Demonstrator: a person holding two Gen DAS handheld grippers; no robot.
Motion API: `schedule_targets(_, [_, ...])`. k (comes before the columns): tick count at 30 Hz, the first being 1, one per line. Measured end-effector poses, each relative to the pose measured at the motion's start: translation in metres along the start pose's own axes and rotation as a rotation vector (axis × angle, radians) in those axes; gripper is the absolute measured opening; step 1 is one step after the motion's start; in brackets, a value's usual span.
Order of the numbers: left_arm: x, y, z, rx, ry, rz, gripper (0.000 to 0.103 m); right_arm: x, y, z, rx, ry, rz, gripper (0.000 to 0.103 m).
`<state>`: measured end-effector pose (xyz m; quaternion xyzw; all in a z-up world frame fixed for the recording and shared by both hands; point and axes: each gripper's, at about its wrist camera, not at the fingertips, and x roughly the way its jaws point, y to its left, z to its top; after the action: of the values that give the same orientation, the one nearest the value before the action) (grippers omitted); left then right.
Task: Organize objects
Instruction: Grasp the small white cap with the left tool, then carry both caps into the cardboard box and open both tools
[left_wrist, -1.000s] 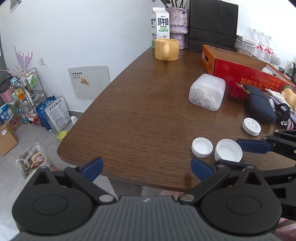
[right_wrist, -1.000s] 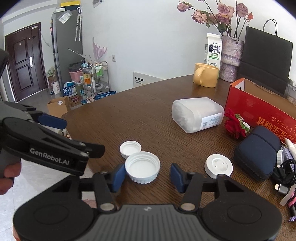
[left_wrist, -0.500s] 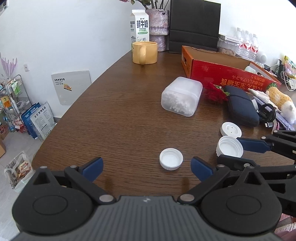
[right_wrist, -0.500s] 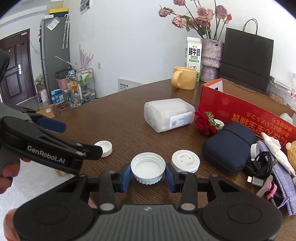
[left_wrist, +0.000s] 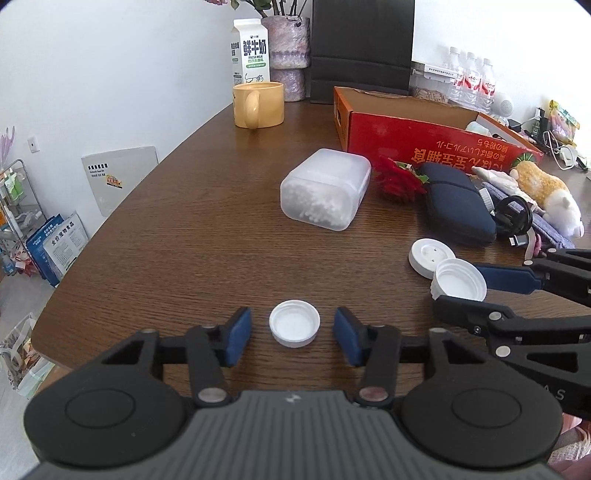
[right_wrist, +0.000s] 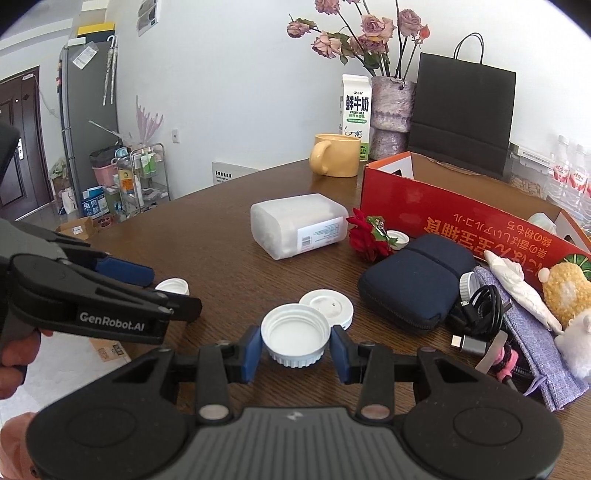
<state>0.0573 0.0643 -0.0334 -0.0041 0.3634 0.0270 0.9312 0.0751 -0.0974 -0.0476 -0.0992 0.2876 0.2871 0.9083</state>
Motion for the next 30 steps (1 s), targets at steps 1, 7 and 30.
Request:
schedule_targets(1, [0.0, -0.001, 0.001, 0.001, -0.001, 0.0, 0.029, 0.0, 0.0, 0.0, 0.0, -0.001, 0.0, 0.039])
schedule_targets(7, [-0.003, -0.005, 0.002, 0.01, -0.004, -0.001, 0.03, -0.006, -0.002, -0.001, 0.005, -0.012, -0.005, 0.039])
schedule_targets(30, [-0.005, -0.057, 0.055, 0.037, -0.109, -0.056, 0.03, -0.037, -0.06, 0.013, 0.075, -0.112, -0.076, 0.039])
